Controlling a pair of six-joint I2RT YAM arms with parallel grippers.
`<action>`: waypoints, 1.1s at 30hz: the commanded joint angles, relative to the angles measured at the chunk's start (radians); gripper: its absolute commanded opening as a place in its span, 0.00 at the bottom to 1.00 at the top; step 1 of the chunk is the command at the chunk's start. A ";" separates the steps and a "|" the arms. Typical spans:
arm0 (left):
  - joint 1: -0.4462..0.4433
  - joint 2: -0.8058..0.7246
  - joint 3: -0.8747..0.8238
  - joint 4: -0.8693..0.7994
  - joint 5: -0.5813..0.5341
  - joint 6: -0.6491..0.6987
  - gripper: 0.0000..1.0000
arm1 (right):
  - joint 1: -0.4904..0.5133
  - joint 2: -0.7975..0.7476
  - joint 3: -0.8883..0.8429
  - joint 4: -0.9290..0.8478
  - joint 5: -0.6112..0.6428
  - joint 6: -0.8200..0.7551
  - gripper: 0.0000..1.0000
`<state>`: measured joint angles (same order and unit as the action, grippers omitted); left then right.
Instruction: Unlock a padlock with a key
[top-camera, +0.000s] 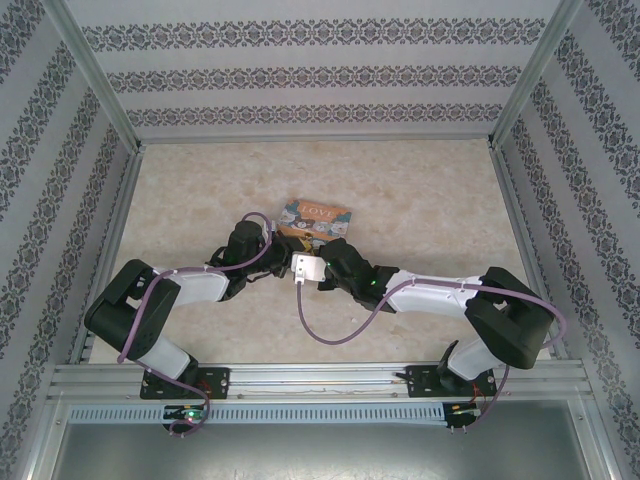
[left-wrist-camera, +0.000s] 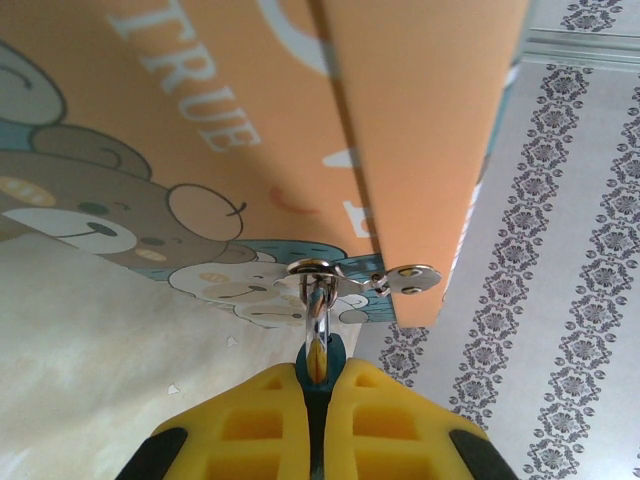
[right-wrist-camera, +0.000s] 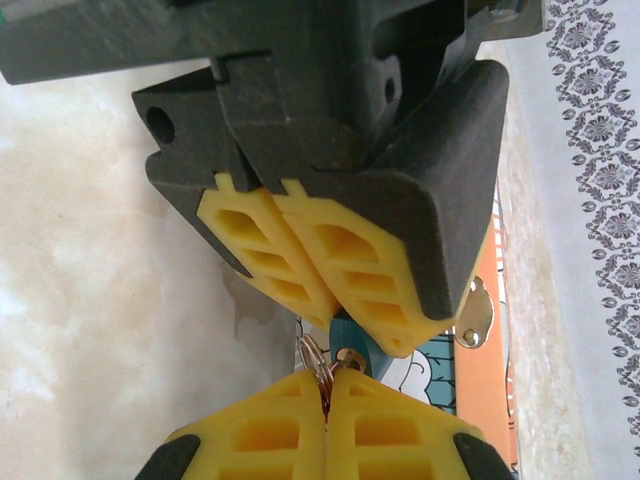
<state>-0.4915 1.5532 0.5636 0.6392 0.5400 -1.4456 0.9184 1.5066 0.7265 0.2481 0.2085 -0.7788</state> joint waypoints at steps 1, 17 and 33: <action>-0.021 -0.008 0.028 0.068 0.032 0.004 0.06 | -0.006 0.009 0.010 0.052 0.014 0.049 0.00; -0.030 -0.012 0.019 0.053 0.017 0.010 0.06 | 0.000 -0.015 -0.072 0.289 0.021 0.453 0.00; -0.050 0.013 0.019 0.042 -0.001 0.017 0.06 | 0.024 0.081 -0.192 0.682 0.072 0.910 0.00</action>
<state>-0.4984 1.5551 0.5655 0.6647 0.4976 -1.4483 0.9283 1.5707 0.5392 0.7460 0.2543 -0.0010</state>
